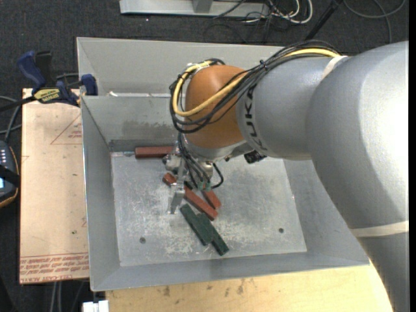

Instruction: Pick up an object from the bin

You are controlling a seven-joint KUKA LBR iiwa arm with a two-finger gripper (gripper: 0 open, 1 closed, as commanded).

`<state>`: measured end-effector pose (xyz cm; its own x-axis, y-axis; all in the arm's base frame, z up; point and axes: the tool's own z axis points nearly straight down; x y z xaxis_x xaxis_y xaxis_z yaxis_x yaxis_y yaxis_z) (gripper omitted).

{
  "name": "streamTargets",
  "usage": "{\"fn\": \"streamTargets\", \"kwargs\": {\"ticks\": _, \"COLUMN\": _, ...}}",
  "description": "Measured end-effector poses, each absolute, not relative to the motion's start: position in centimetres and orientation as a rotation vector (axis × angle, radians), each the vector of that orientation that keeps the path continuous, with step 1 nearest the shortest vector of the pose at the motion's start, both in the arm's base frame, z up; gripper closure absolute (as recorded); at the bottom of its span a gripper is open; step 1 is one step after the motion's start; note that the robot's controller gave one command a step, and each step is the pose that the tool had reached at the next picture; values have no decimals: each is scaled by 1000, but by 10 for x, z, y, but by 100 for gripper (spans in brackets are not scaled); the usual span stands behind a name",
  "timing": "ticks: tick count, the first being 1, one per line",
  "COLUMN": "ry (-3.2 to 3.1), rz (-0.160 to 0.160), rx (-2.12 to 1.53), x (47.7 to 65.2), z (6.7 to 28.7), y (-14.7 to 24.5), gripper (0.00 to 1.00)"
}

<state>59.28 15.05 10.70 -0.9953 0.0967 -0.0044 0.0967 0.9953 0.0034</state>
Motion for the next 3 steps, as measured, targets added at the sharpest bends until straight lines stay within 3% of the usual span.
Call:
{"fn": "streamTargets", "kwargs": {"ticks": 1, "ry": 3134, "rz": 3, "rx": 205, "x": 589, "z": 108, "y": 129, "gripper": 0}}
{"fn": "streamTargets", "kwargs": {"ticks": 2, "ry": 3090, "rz": 2, "rx": 562, "x": 594, "z": 119, "y": 117, "gripper": 0}}
{"fn": "streamTargets", "kwargs": {"ticks": 3, "ry": 3073, "rz": 22, "rx": 553, "x": 600, "z": 86, "y": 107, "gripper": 0}}
